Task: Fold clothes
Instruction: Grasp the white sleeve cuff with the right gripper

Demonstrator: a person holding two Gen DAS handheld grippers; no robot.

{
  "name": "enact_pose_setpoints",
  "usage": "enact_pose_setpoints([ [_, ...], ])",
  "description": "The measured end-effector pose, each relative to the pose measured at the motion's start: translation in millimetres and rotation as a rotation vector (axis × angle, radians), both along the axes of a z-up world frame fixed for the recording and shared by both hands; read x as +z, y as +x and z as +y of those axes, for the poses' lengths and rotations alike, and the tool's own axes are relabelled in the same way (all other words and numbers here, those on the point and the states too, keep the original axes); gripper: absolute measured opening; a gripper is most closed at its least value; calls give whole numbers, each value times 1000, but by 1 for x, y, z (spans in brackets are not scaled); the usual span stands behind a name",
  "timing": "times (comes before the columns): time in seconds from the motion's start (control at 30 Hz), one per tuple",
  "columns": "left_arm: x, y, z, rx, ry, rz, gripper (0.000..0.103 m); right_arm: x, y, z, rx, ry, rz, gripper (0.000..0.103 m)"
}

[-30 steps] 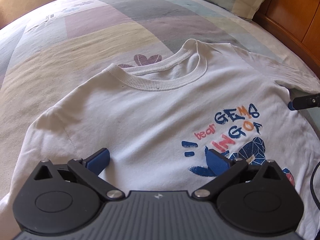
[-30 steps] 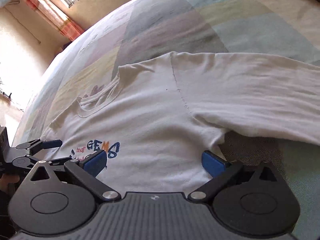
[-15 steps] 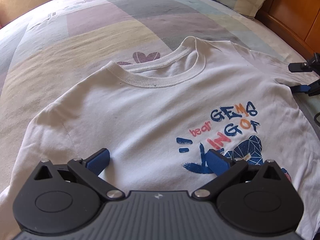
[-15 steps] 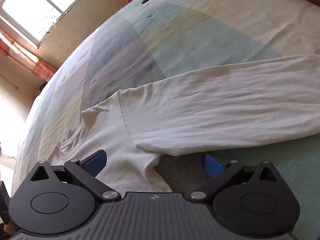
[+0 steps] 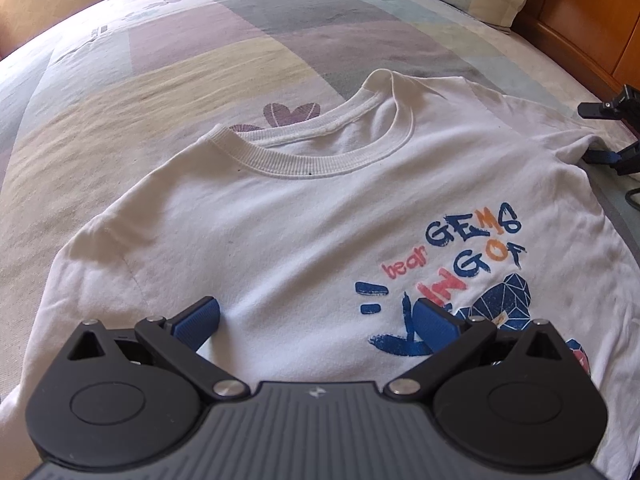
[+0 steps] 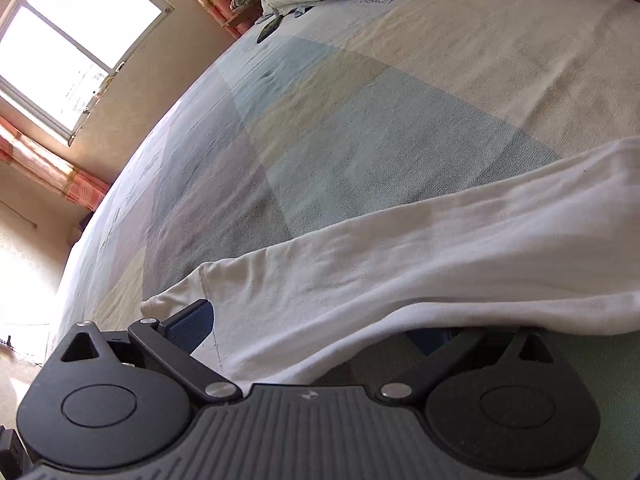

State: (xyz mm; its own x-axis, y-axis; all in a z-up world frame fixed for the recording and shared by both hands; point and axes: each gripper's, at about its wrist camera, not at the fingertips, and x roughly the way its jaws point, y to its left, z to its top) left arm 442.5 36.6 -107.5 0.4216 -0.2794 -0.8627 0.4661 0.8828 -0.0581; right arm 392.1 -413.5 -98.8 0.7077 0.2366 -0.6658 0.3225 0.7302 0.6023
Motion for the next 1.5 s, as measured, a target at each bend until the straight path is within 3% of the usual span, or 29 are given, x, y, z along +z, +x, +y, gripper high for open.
enact_pose_setpoints([
  [0.23,0,0,-3,-7,3,-1,102,-1,-63,-7,-91,23,-59,103],
  [0.33,1,-2,-5,-14,7,0,102,0,-81,-16,-141,-16,-64,103],
  [0.5,1,-4,-8,-13,18,5,102,-5,-101,-57,-329,-10,-89,103],
  [0.63,1,-5,-10,-13,27,8,102,-16,-120,-96,-492,76,-173,103],
  [0.83,1,-5,-13,-15,40,12,102,-17,-136,-142,-632,36,-200,103],
  [1.0,0,-4,-15,-17,49,14,102,-12,-148,-189,-712,-23,-165,103],
  [1.27,-2,-3,-16,-20,57,16,102,-20,-170,-221,-680,83,-212,101],
  [1.4,-2,-2,-17,-23,65,21,102,-24,-177,-225,-647,78,-226,90],
  [1.47,-3,-1,-18,-21,73,23,102,-22,-175,-230,-634,42,-190,73],
  [1.5,-3,-1,-19,-21,78,24,102,-22,-175,-233,-634,25,-161,55],
])
